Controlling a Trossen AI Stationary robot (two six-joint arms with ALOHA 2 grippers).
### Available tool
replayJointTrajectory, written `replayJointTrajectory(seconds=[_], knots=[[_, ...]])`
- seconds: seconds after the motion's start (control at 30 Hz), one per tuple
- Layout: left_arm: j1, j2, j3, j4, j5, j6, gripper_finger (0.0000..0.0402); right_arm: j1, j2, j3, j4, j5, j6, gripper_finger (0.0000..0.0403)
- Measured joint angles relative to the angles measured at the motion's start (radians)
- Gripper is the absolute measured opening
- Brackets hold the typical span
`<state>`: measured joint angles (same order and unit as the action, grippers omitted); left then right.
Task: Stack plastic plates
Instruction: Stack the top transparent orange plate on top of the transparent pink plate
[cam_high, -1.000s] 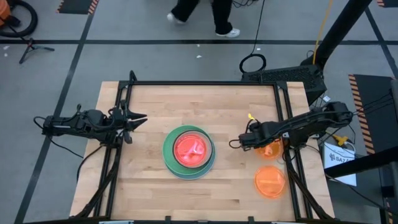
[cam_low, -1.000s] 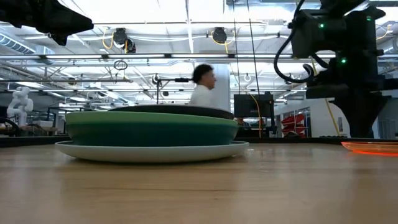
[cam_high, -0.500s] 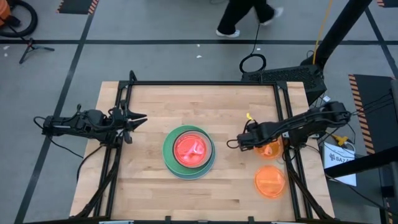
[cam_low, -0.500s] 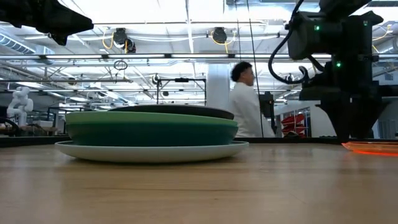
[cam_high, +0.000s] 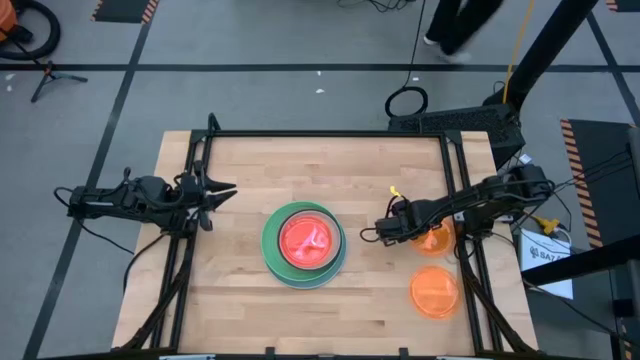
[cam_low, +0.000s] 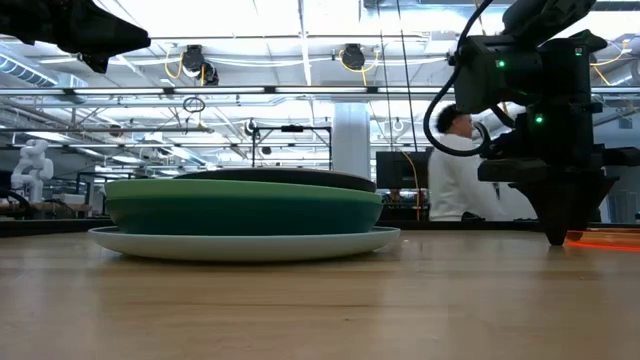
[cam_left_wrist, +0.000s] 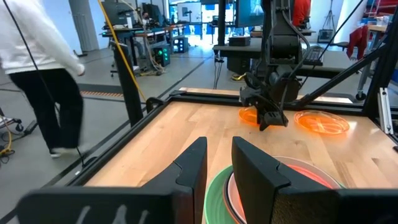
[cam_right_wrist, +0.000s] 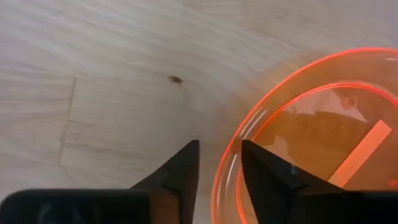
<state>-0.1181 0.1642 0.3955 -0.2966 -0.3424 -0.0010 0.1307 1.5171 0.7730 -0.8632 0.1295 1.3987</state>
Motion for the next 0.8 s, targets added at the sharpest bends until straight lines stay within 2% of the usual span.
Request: replayJointTrajectory(seconds=[0.47,0.7,0.8], knots=[[0.000,0.000,0.000,0.000,0.000,0.000,0.0083,0.000,0.000,0.008,0.047,0.005,-0.029,0.0009],[0.000,0.000,0.000,0.001,0.000,0.000,0.0083,0.000,-0.002,0.058,0.106,0.005,-0.107,0.0007],[0.000,0.000,0.000,0.001,0.000,0.000,0.0083,0.000,-0.002,0.118,0.106,0.050,-0.162,0.0006]])
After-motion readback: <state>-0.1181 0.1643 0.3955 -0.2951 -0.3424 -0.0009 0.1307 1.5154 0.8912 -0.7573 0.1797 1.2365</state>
